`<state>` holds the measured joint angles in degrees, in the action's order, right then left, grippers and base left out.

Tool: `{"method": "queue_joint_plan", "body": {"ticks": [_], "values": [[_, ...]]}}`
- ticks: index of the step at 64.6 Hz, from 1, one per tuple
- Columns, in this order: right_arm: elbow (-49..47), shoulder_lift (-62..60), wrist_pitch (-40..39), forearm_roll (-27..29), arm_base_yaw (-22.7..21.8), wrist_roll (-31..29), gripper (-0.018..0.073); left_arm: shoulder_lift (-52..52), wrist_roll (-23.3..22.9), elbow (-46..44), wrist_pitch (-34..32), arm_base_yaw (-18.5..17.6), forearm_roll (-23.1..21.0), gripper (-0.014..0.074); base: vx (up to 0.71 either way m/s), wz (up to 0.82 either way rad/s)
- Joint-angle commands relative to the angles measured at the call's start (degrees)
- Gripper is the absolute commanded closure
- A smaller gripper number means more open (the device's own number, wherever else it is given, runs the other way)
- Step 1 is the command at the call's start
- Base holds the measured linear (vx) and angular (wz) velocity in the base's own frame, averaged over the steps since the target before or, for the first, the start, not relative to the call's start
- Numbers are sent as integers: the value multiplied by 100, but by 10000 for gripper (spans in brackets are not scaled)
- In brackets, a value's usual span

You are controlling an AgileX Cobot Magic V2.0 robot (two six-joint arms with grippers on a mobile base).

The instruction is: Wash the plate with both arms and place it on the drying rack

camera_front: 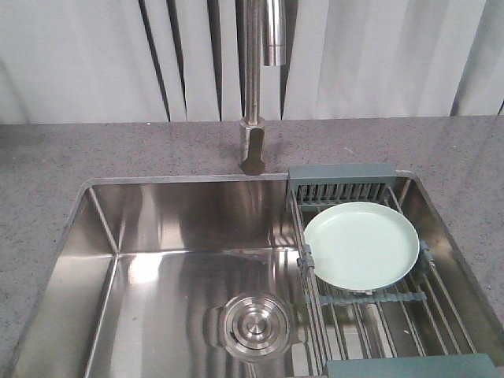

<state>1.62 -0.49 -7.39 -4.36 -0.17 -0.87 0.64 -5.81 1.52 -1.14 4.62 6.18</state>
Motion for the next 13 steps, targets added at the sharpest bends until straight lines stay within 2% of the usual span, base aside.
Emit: {"method": "queue_joint_plan", "body": {"ticks": [1,13], "values": [[108,-82,-380,-10,-24,7,564,90,-57,89,-421,9,-51,602,0,0],[108,-82,-380,-10,-24,7,564,90,-57,89,-421,9,-51,602,0,0]]}}
